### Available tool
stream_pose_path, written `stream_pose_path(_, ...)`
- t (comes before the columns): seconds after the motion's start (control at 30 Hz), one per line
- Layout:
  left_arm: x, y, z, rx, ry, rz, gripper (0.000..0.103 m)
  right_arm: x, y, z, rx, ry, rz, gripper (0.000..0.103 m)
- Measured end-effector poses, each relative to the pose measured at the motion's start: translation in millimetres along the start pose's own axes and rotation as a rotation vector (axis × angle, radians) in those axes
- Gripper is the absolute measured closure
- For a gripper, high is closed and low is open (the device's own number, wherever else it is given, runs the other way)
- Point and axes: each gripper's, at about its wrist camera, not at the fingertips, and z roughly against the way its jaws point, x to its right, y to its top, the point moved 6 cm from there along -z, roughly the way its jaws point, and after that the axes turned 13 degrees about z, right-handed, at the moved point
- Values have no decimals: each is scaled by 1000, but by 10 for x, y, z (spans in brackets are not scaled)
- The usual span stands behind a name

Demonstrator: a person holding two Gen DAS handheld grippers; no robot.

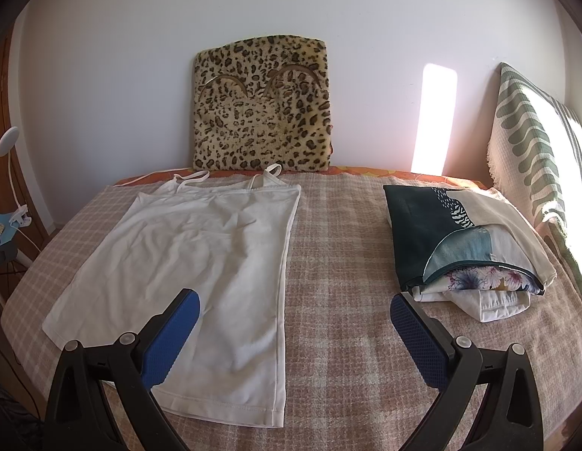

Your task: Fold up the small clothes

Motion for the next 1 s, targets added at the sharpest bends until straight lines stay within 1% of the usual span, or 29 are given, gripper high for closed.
stream_pose_path(0.2,-51,-3,-21,-9,9,13,0,-41,33,1,7,3,5,0)
stream_pose_path(0.33,-109,-36,-79,-51,-16,28,0,-62,82,-1,17,17,-1,0)
stream_pose_path(0.57,-309,-118,-197,-106,-13,50,0,-239,334,-14,63,39,17,2)
stream_pose_path(0.67,-446,-170,-285,-149,-47,88,1,-385,428,-41,84,52,39,2)
stream_pose_path(0.73,-555,-221,-364,-182,-52,112,7,-470,499,-42,120,70,39,1)
stream_pose_path(0.8,-675,-286,-457,-214,-37,116,19,-543,584,-32,154,105,43,1)
stream_pose_path(0.83,-741,-322,-506,-232,-26,123,22,-593,634,-47,154,128,54,0)
stream_pose_path(0.87,-794,-359,-553,-251,-21,136,28,-656,690,-79,139,149,74,0)
stream_pose_path(0.9,-842,-397,-595,-269,-24,152,35,-720,743,-105,126,167,96,0)
stream_pose_path(0.97,-910,-475,-658,-304,-37,183,44,-851,867,-140,120,193,142,1)
stream_pose_path(1.0,-925,-509,-680,-320,-44,195,45,-909,937,-153,121,207,161,1)
